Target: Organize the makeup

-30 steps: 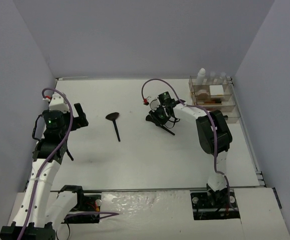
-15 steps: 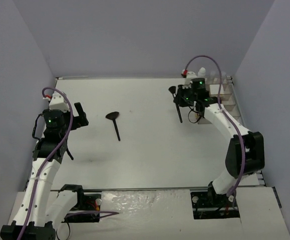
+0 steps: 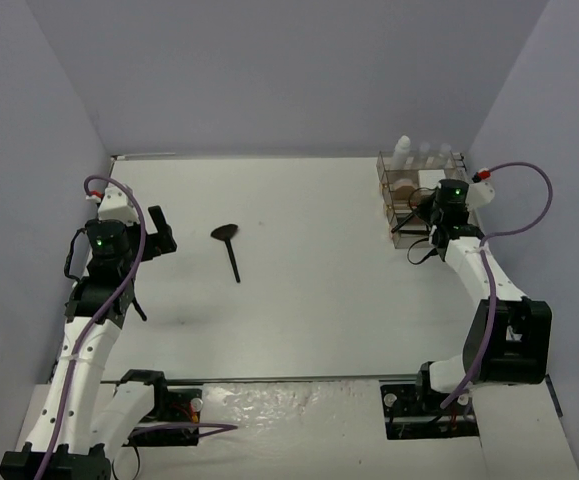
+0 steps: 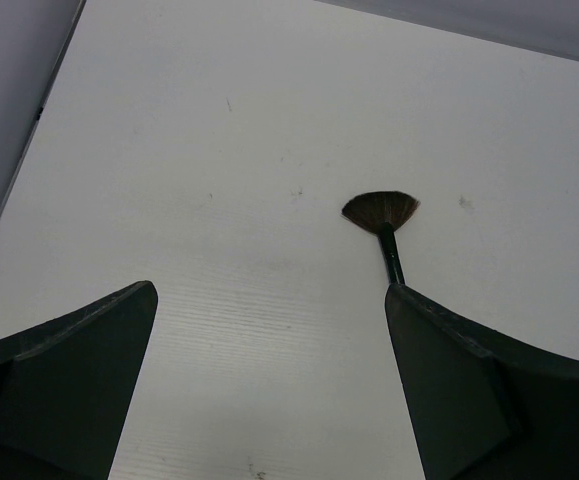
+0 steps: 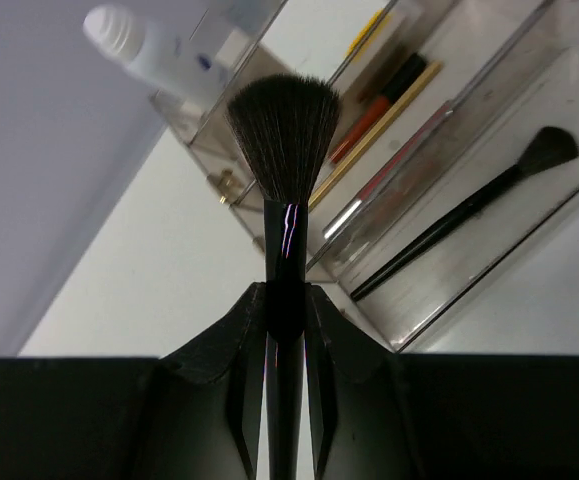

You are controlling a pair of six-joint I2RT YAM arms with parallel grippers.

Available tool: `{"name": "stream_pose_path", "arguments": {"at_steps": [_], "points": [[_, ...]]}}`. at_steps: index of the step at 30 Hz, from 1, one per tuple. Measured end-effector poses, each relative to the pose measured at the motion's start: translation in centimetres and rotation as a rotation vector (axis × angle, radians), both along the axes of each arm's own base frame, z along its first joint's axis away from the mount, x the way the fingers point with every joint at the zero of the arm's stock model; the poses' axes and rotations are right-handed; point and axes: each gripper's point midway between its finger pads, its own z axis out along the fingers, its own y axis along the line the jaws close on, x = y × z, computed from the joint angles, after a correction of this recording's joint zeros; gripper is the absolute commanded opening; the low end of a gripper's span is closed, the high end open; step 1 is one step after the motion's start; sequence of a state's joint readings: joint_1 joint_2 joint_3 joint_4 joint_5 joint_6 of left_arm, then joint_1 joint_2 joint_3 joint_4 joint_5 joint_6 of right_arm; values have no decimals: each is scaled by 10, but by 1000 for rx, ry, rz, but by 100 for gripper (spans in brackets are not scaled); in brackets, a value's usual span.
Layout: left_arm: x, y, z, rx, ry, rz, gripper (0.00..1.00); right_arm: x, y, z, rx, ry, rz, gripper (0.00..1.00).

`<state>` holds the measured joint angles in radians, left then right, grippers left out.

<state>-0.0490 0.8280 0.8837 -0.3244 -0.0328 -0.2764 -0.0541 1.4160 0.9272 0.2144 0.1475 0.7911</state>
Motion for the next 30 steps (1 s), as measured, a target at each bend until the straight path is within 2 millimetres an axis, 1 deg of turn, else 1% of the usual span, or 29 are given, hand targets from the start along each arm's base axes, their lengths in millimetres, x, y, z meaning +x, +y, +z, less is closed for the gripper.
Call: {"name": "stream_pose_path", "arguments": {"at_steps": [6,8,10,13,18,21,24,27,30], "points": [[0,0,0,0,0,0,97,-6,-55,-1,36,-20,-262,0],[0,0,0,0,0,0,97,-5,-69,-4,40,-17,-317,2],[0,0,0,0,0,0,97,-3,-78,-11,46,-7,-357,5],[0,0,0,0,1,0,97,-2,-84,-29,63,26,-393,8],[0,0,0,0,1,0,97,0,-85,-63,87,95,-419,15],[0,0,0,0,1,0,97,0,-84,-77,99,122,-430,24],[0,0,0,0,1,0,97,2,-84,-82,108,129,-438,36],[0,0,0,-1,1,-2,97,5,-84,-81,117,122,-440,44],[0,-1,-1,-1,2,-3,97,8,-83,-78,124,113,-429,51]]}}
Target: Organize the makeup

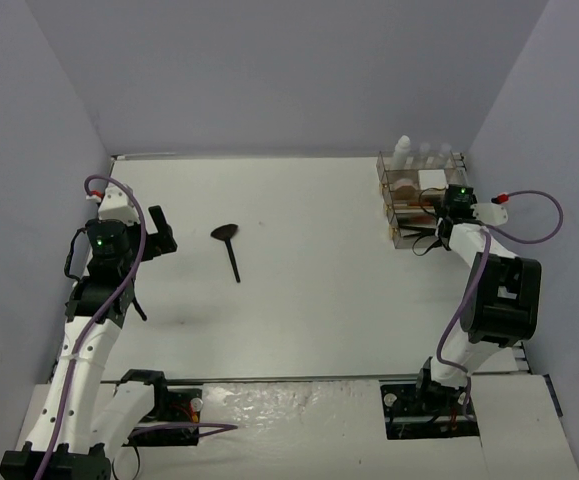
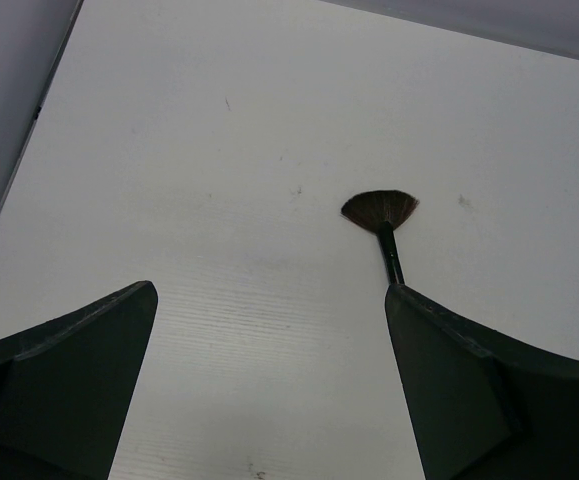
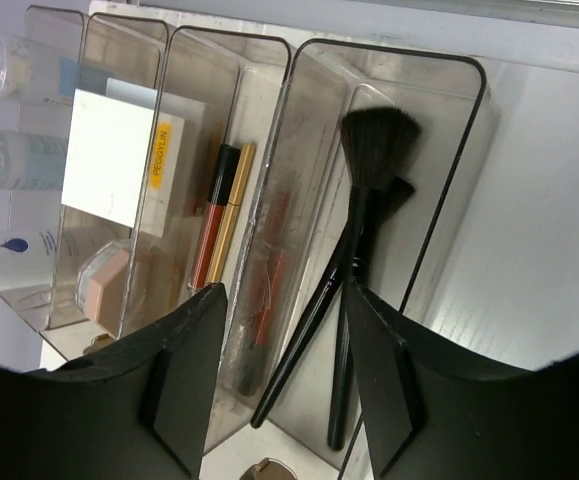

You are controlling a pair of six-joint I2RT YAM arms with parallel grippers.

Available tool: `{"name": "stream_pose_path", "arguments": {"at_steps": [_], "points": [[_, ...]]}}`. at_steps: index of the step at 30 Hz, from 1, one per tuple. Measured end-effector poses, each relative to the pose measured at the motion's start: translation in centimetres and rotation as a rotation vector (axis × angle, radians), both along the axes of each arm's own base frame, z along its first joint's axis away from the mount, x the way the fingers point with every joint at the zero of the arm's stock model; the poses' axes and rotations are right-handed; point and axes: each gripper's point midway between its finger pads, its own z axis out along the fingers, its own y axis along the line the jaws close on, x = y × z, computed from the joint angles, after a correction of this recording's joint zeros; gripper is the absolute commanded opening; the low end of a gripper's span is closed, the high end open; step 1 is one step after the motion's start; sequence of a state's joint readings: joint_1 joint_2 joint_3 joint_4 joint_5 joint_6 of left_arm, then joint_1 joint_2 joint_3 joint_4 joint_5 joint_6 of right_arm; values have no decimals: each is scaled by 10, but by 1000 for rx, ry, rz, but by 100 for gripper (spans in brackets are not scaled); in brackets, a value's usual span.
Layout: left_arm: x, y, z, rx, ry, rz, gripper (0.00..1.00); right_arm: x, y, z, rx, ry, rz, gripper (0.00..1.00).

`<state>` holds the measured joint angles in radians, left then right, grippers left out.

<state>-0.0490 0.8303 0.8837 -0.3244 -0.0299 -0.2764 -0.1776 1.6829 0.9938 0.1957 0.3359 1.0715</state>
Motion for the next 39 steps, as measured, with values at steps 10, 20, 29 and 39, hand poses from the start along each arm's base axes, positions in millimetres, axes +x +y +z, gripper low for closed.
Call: {"name": "stream_pose_path", "arguments": {"at_steps": [10,20,29,39], "points": [[0,-1,0,-2,0,-4,97,11,40,35,-120,-12,272,75],[0,-1,-1,-3,2,-6,97,0,256,116,-417,-150,1001,85],[0,0,0,-1,1,-2,97,-36,431,77,-546,-113,1461,86],[-2,2,3,3,-11,9,97,-62,547,7,-656,-34,1685,81]]}}
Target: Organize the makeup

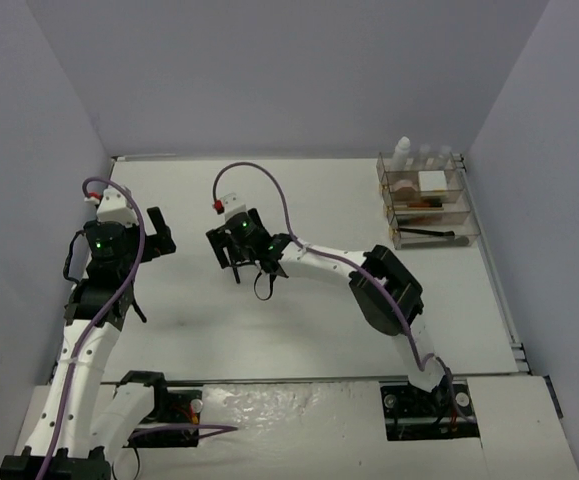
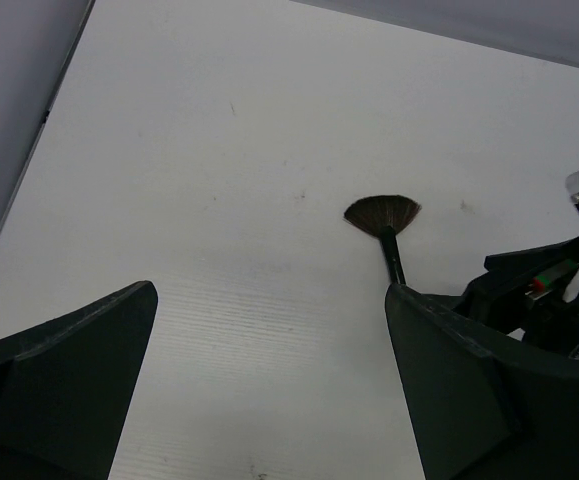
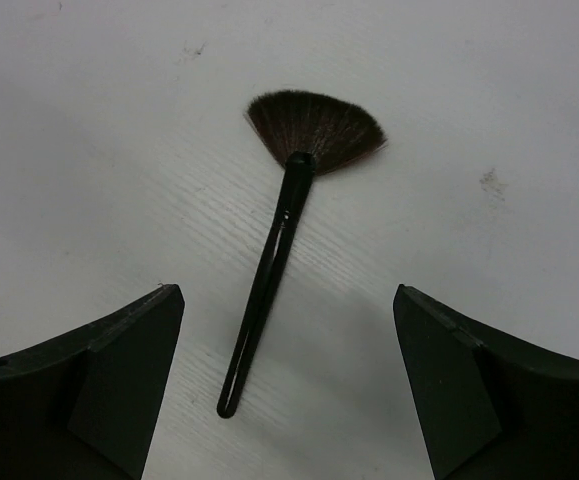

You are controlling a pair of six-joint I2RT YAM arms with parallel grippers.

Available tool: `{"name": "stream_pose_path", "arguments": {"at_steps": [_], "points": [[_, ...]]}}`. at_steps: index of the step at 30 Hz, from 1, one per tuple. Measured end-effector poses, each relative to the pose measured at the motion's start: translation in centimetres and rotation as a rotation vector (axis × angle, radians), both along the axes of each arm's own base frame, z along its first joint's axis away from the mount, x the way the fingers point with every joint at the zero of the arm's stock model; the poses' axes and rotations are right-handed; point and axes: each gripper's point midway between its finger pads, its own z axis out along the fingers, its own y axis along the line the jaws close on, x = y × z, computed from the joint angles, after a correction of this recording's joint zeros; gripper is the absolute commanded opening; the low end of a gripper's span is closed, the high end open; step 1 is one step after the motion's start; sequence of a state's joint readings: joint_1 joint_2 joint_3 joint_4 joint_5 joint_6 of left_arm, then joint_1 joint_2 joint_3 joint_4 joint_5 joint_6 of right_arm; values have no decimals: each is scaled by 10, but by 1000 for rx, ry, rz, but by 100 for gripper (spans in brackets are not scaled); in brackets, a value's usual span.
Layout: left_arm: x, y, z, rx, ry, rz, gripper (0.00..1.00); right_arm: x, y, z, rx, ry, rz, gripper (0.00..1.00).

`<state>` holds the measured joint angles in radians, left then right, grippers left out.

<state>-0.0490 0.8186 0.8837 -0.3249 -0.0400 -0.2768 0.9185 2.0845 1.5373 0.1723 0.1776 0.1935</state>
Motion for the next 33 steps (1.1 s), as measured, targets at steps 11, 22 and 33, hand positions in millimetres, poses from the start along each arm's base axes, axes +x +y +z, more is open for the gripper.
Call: {"name": "stream_pose_path", "arguments": {"at_steps": [11,22,33], "points": [[0,1,0,2,-1,5,97,8,28,-63,-66,22,8,62],[0,1,0,2,0,5,97,16,35,-77,-54,15,-16,31],[0,1,0,2,2,5,97,19,25,-77,-9,21,-50,0]]}}
